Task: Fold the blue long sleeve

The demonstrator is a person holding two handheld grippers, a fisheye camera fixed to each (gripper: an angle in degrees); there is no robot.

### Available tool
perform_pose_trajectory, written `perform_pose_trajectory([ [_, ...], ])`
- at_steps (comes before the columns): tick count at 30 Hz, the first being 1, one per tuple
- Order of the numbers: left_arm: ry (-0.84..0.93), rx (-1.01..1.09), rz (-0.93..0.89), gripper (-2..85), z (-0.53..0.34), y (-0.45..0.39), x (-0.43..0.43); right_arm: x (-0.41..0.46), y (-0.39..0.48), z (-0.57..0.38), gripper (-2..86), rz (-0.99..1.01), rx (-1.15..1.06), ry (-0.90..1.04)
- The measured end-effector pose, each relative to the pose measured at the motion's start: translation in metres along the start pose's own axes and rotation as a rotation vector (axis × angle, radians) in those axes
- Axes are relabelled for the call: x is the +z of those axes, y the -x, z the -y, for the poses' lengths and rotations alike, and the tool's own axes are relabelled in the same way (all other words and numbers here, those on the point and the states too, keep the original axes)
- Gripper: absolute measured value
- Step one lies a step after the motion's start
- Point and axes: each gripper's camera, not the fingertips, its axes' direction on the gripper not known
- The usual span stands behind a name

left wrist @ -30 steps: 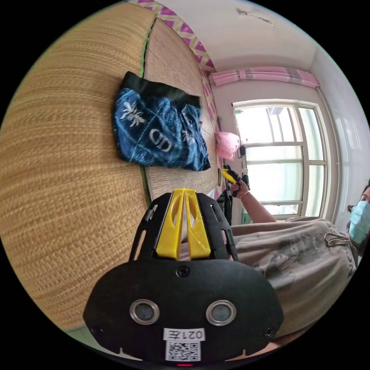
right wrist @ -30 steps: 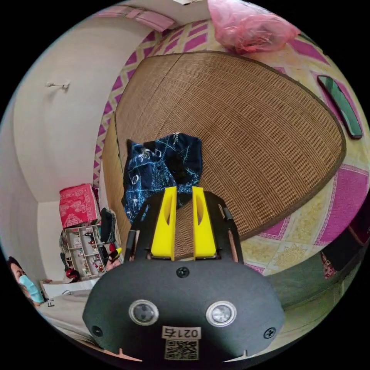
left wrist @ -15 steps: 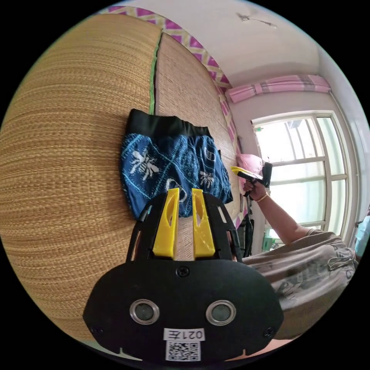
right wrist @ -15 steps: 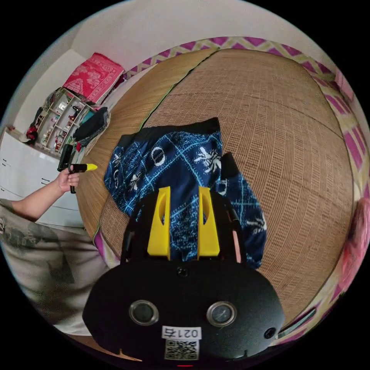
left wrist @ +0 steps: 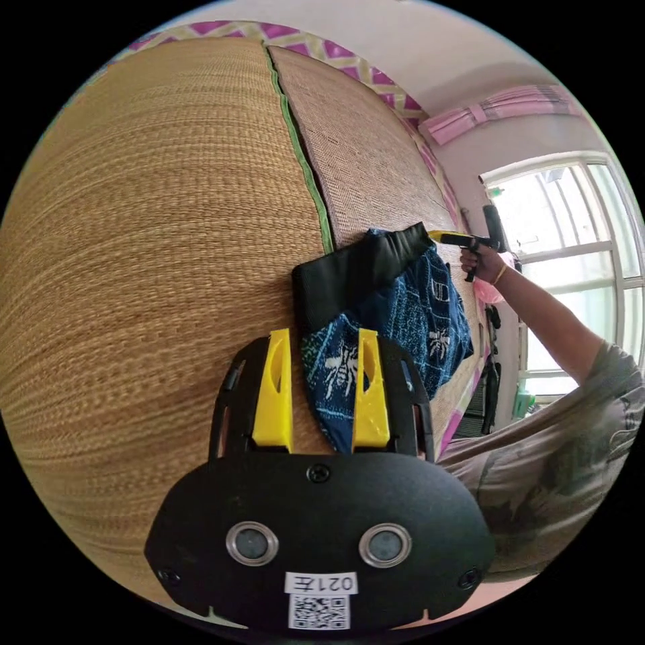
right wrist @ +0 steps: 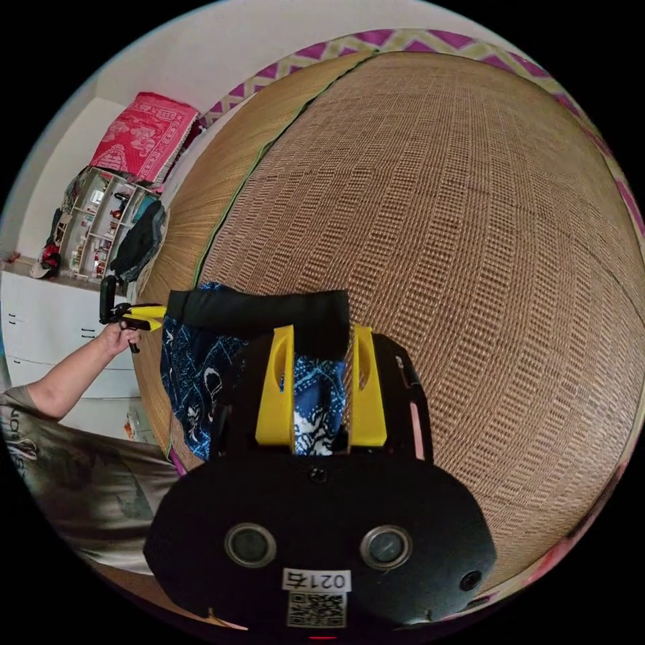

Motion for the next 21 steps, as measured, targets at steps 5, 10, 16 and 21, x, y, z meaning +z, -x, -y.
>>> perform_pose_trajectory([
  [5,0.065,-0.042,-0.032,4.0,0.026,0.011,0.001,0.006,-0.028,0.004,1.7,0.092,0.110,0.008],
  [10,-0.137,0.081,-0.185,1.3,0.016,-0.015,-0.061,-0.077,0.004,-0.064,0.2,0.367,-0.150,-0.274],
  [16,-0.132,0.542,-0.365,1.6,-0.058,-0.117,-0.136,-0.133,0.052,-0.233,-0.4,0.583,-0.345,-0.260],
  [21,0.151,0.598,-0.500,1.3,-0.130,-0.146,-0.112,-0.096,0.062,-0.375,-0.2,0.689,-0.181,-0.143],
])
